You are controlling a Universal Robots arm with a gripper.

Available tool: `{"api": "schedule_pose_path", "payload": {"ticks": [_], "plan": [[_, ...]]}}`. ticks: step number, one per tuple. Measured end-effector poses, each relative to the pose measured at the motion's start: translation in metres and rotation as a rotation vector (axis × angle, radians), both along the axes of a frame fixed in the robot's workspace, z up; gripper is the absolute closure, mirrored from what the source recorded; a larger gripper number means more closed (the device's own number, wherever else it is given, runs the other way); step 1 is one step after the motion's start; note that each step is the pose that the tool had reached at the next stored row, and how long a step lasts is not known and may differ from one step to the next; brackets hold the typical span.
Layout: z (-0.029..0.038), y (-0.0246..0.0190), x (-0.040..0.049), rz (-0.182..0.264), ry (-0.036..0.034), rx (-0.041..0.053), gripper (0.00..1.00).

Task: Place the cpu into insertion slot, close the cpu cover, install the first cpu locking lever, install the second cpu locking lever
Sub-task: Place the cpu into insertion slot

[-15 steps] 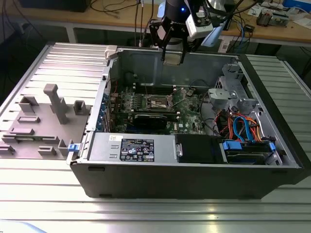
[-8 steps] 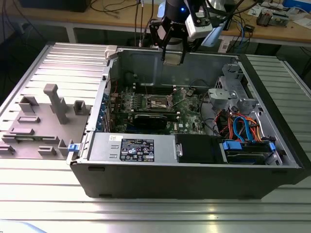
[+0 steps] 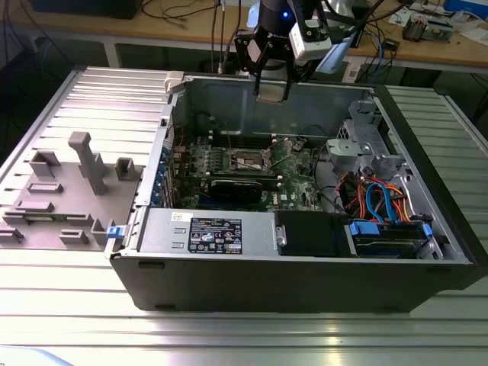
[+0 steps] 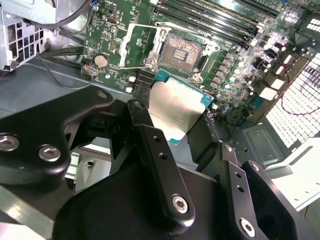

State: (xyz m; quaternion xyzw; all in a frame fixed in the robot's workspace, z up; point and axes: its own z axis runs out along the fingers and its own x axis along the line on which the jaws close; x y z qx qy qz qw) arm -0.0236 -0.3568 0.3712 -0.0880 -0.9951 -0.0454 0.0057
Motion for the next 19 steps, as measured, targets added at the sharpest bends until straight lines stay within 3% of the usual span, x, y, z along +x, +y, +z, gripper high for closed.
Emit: {"api": "schedule_pose_path", "payload": {"ticks": [10,15,19], "plan": [[0.0000,0.0000,0.0000,-0.006,0.0000,0.0000,0.46],[-0.0001,0.0000,0.0000,-0.053,0.0001,0.0000,0.46],[-0.0001,0.0000,0.0000,-0.056,0.0000,0.0000,0.46]]}}
